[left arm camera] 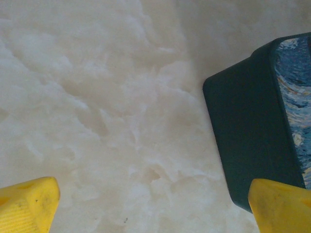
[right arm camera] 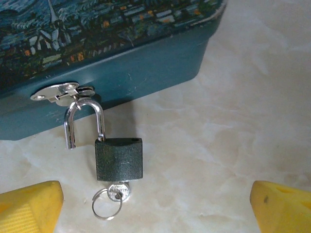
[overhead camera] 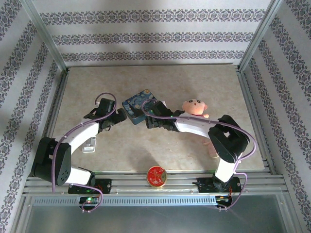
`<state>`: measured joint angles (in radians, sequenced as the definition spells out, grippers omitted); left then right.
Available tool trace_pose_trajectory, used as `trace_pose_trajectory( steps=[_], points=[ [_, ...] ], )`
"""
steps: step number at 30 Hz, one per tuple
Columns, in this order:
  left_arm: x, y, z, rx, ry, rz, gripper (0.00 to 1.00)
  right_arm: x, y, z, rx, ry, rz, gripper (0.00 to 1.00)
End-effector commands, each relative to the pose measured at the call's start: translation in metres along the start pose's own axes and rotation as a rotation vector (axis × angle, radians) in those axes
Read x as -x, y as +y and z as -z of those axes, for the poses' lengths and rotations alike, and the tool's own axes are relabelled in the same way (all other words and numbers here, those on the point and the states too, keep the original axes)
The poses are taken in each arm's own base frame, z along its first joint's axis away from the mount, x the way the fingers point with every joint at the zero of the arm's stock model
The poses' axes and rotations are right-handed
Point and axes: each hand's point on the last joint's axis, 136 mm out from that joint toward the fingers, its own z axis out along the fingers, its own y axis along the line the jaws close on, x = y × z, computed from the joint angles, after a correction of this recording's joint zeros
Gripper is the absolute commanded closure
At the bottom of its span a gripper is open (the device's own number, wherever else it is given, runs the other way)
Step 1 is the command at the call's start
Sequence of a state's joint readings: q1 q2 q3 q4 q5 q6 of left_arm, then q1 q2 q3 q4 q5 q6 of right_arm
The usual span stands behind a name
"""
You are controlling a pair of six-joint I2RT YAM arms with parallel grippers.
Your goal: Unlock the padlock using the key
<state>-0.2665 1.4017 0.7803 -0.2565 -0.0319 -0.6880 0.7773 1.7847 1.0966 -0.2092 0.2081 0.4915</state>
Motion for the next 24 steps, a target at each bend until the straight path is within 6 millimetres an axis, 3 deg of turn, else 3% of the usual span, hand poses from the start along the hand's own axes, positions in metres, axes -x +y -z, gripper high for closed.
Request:
trace_pose_trajectory(
  steps=[1,11,15,24],
  points=[
    [0.015,-0.014,0.004,-0.052,-0.031,0.014,0.01,-0.005,0.011,-0.008,0.015,0.034,0.048,0.05],
    [0.037,-0.032,0.024,-0.148,-0.135,0.078,0.01,-0.007,0.023,-0.026,0.094,0.057,0.026,0.24],
    [0.038,-0.043,0.019,-0.151,-0.119,0.055,0.01,-0.008,0.024,-0.034,0.108,0.073,0.015,0.29],
    [0.029,-0.062,0.000,-0.119,-0.068,-0.031,0.01,-0.011,0.015,-0.041,0.052,0.078,0.025,0.30]
  ],
)
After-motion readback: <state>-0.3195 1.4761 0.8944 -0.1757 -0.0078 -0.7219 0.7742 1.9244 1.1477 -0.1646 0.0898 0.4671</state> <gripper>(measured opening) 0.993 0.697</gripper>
